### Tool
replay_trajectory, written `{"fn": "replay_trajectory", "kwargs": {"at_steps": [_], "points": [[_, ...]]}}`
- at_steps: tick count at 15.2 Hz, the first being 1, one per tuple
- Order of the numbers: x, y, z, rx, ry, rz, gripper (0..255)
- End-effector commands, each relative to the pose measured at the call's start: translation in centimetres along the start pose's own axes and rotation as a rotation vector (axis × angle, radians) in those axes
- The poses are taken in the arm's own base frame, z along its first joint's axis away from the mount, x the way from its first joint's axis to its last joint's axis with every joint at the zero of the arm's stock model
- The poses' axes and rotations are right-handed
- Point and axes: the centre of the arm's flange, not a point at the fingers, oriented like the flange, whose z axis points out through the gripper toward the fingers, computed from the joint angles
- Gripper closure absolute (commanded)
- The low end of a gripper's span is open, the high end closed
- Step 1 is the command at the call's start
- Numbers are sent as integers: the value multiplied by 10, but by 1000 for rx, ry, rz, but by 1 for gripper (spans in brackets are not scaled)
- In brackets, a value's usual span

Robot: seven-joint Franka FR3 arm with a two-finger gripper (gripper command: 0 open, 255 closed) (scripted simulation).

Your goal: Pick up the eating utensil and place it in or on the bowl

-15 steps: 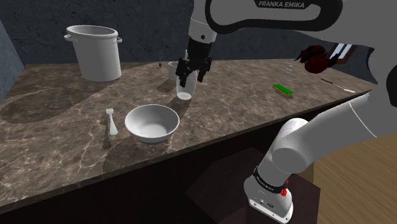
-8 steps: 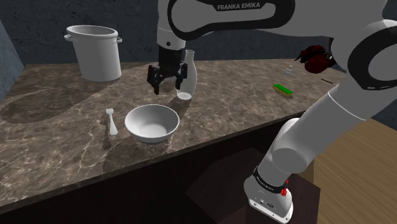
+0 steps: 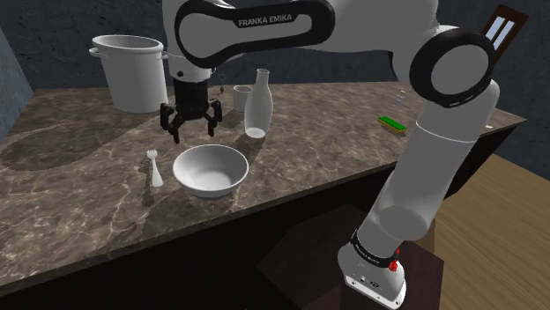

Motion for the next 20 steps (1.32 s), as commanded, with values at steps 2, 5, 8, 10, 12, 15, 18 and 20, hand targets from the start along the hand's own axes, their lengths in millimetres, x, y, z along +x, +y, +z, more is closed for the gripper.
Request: {"fn": "replay_trajectory", "kwargs": {"at_steps": [2,5,8,10,12,15,18,20], "points": [[21,-31,16,0,-27,33,0],[43,-61,33,1,-54,63,0],[66,-92,50,1,-80,93,0],[71,-99,60,2,-87,101,0],[70,-99,70,2,-87,101,0],[69,-99,86,2,-87,101,0],[68,-99,94,2,-87,101,0],[68,-99,94,2,-87,101,0]]}}
